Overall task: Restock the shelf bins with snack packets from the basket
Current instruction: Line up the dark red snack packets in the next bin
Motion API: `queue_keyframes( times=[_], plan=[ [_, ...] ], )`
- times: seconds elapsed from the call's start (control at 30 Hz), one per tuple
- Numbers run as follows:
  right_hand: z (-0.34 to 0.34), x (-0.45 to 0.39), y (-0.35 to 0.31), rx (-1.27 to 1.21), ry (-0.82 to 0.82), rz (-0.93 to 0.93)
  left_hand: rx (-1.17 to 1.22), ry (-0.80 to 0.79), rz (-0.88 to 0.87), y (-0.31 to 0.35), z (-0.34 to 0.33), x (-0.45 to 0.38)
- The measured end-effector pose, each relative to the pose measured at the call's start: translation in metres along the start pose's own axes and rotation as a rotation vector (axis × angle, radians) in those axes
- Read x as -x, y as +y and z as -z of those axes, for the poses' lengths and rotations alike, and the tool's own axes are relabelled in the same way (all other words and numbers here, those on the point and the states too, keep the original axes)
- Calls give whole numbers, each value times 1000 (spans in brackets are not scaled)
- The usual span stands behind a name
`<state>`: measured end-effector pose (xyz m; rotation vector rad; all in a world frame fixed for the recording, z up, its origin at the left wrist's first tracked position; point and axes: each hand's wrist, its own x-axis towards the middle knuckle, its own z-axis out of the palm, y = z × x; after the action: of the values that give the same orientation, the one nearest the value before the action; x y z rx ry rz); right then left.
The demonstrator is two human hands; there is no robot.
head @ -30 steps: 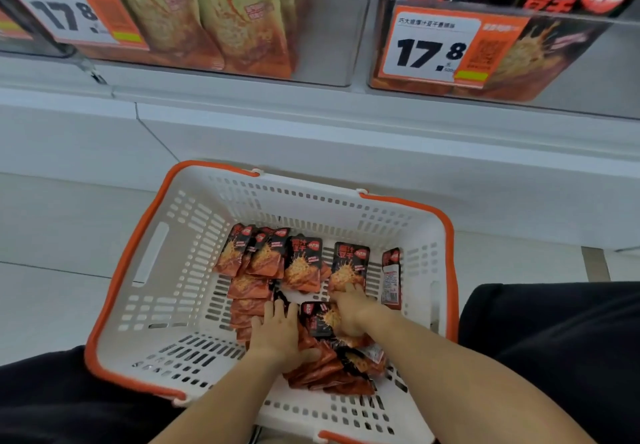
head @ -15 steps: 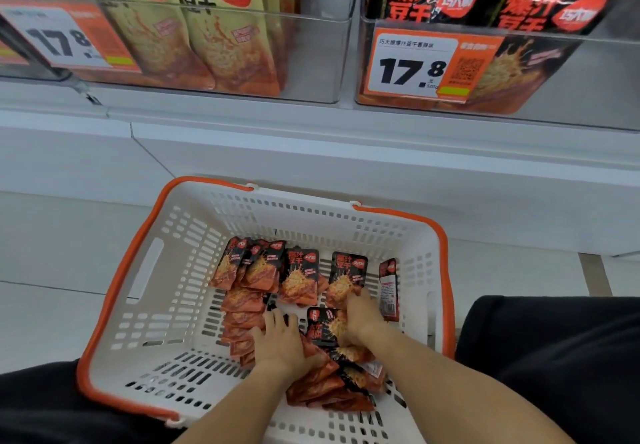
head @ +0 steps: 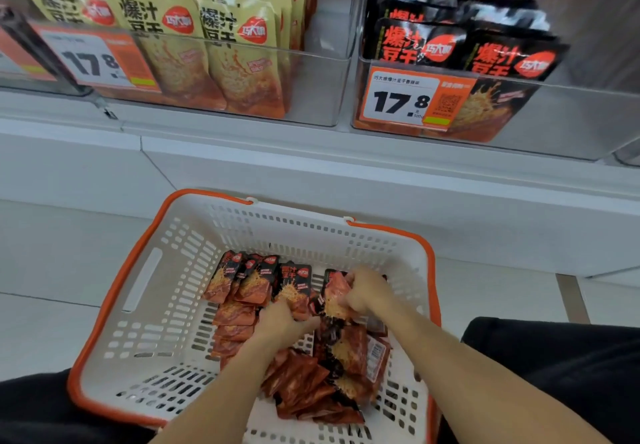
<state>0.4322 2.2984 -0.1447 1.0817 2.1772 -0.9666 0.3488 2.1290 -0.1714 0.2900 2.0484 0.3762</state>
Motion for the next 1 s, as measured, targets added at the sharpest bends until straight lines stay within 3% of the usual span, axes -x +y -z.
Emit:
queue_keyframes(
  times=[0.13,0.17,0.23,0.43,0.57,0.7,0.77,0.83,0.93,1.0],
  plan=[
    [57,33,-10,-486,27,101,739,-225,-70,31,43,19],
    [72,44,-11,-554,2,113,834,-278,-143,41,54,28],
    [103,69,-13,-545,-42,162,870,-239,-315,65,72,46],
    [193,162,-11,-182,87,420,322,-21,-799,141,110,131],
    [211,193,2,-262,125,580,38,168,-984,183,106,186],
    [238,202,18,-570,478,727,152,562,-1197,218,108,217],
    [259,204,24,-669,741,795,245,798,-1298,233,122,219],
    [281,208,29,-762,1055,821,162,980,-1277,247,139,210],
    [315,200,32,-619,1403,682,-46,958,-1050,264,159,187],
    [337,178,30,-468,1420,542,-42,868,-960,271,157,176]
  ],
)
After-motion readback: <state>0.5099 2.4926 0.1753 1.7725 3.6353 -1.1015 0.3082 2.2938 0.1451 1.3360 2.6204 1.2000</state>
